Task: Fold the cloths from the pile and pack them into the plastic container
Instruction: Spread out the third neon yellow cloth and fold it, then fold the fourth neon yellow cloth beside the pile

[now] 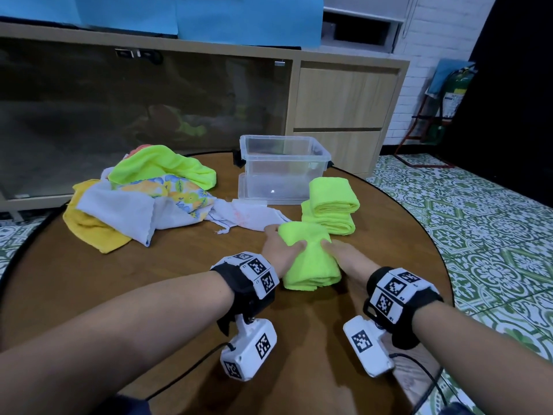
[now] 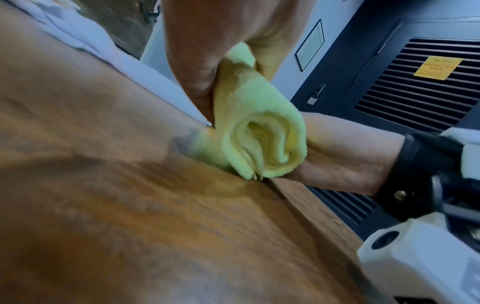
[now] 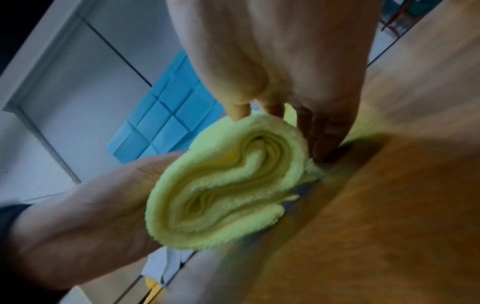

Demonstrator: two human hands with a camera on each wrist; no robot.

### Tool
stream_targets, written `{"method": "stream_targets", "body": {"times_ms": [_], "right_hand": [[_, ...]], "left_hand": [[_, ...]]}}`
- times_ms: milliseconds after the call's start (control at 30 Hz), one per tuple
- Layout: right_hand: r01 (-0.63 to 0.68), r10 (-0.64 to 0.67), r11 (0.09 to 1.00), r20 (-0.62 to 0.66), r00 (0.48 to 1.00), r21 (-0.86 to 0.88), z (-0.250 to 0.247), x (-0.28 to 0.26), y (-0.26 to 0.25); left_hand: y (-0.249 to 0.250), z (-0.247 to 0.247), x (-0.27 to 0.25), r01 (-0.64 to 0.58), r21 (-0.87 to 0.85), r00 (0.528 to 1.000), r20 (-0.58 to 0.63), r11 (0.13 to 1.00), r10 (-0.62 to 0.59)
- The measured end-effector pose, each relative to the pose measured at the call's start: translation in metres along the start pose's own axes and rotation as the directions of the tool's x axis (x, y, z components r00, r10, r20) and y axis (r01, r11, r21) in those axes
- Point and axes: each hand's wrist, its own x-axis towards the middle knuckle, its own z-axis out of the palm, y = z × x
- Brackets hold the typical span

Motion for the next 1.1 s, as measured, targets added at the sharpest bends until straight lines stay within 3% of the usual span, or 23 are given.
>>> {"method": "stream_targets", "body": {"times_ms": [100,233,400,533,700,800,867,1033,1100], "right_hand": [[0.106,-0.102,0.984,-0.035,0.994,0.146,0.003,0.004,-0.003],[0.102,-0.099,0.948,-0.025,0.995,0.302,0.006,0.009,-0.002],[0.137,-0.123,0.979,-0.100,0.987,0.151,0.012,0.014,-0.010],[0.135,-0.124,0.990,-0.200,0.972,0.041,0.008,0.024,-0.009],[0.066,-0.095,0.993,-0.349,0.932,-0.095,-0.029,0.029,-0.008],[-0.049,-0.013,0.988,-0.397,0.918,-0.144,-0.056,0.027,-0.005],[-0.107,0.039,0.983,-0.403,0.915,-0.148,-0.067,0.026,0.000],[-0.151,0.063,0.965,-0.371,0.927,-0.214,-0.068,0.027,0.007],[-0.132,0.043,0.963,-0.350,0.936,-0.234,-0.067,0.030,0.006]], "left_hand": [[0.010,-0.006,0.002,-0.048,0.033,0.998,0.043,0.998,0.046],[0.016,-0.016,0.005,-0.057,0.017,0.993,0.105,0.998,0.055],[0.008,-0.022,0.016,-0.059,0.006,0.979,0.196,0.998,0.057],[0.010,-0.021,0.019,-0.083,0.005,0.978,0.192,0.997,0.080],[0.012,-0.039,0.023,-0.050,0.169,0.994,0.103,0.984,0.033],[0.013,-0.077,0.037,-0.142,0.561,0.990,0.064,0.816,0.129],[0.014,-0.107,0.050,-0.140,0.721,0.985,0.030,0.679,0.171],[0.009,-0.188,0.079,0.099,0.935,0.953,-0.188,0.342,0.238],[0.001,-0.214,0.086,0.183,0.942,0.939,-0.253,0.282,0.235]]}}
